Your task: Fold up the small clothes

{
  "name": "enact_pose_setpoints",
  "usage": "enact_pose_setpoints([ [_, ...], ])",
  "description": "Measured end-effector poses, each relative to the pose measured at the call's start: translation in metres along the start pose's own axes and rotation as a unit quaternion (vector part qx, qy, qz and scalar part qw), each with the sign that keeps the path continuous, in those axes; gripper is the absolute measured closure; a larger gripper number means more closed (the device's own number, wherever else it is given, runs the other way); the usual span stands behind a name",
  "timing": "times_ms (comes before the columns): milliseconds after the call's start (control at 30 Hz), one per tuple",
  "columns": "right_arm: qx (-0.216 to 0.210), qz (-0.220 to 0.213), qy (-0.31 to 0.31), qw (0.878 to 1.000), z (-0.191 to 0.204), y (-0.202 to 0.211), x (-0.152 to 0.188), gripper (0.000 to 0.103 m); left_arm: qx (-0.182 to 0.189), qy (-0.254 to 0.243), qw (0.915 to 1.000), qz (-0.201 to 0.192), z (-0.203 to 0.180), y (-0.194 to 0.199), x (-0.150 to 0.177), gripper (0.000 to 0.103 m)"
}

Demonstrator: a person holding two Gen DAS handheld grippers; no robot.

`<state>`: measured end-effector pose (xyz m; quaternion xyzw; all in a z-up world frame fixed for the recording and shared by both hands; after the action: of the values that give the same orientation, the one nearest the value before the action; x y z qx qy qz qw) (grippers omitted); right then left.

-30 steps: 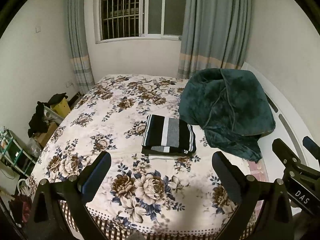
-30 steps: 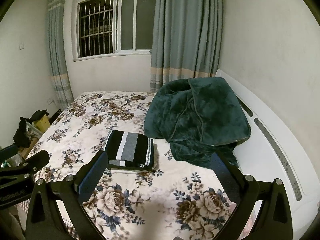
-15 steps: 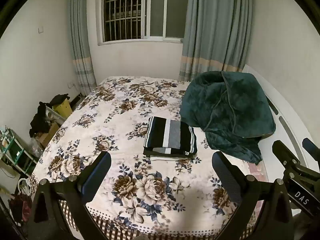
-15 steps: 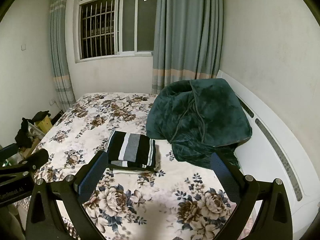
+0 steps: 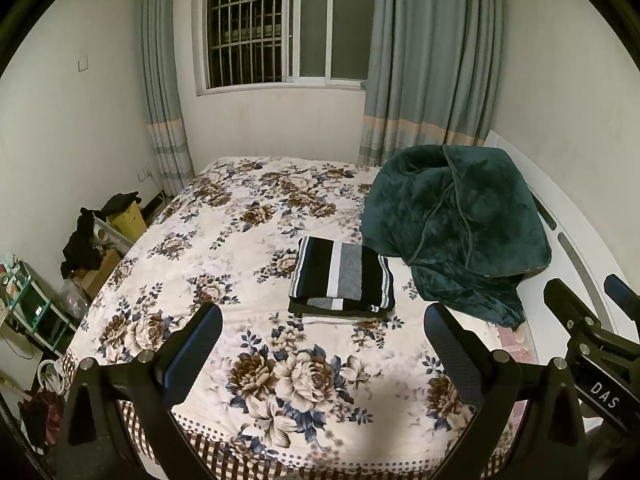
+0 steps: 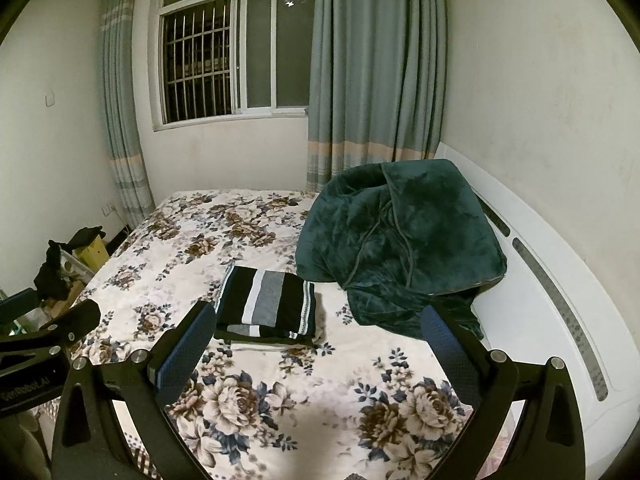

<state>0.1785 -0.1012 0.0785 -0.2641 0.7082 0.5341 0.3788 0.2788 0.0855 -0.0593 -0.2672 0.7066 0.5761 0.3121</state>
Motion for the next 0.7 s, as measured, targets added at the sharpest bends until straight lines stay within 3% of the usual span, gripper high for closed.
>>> enact_pose_setpoints([
  [700,0.003,-0.001,-0.006,1.0,0.001,0.005,0.004,0.0,-0.005,0.001,1.0,-0.003,0.0,0.007,-0.011,0.0],
])
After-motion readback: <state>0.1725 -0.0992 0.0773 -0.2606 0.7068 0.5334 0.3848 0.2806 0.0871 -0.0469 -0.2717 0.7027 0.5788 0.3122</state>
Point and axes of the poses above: each gripper's, at about its wrist camera, not at the fingertips, and y roughly against the way its jaws point, z to its left, x to its underside, the point moved 6 cm from there along -y, roughly the way its jaws point, and after that the axes turned 9 degrees about x, right-handed, at the moved point
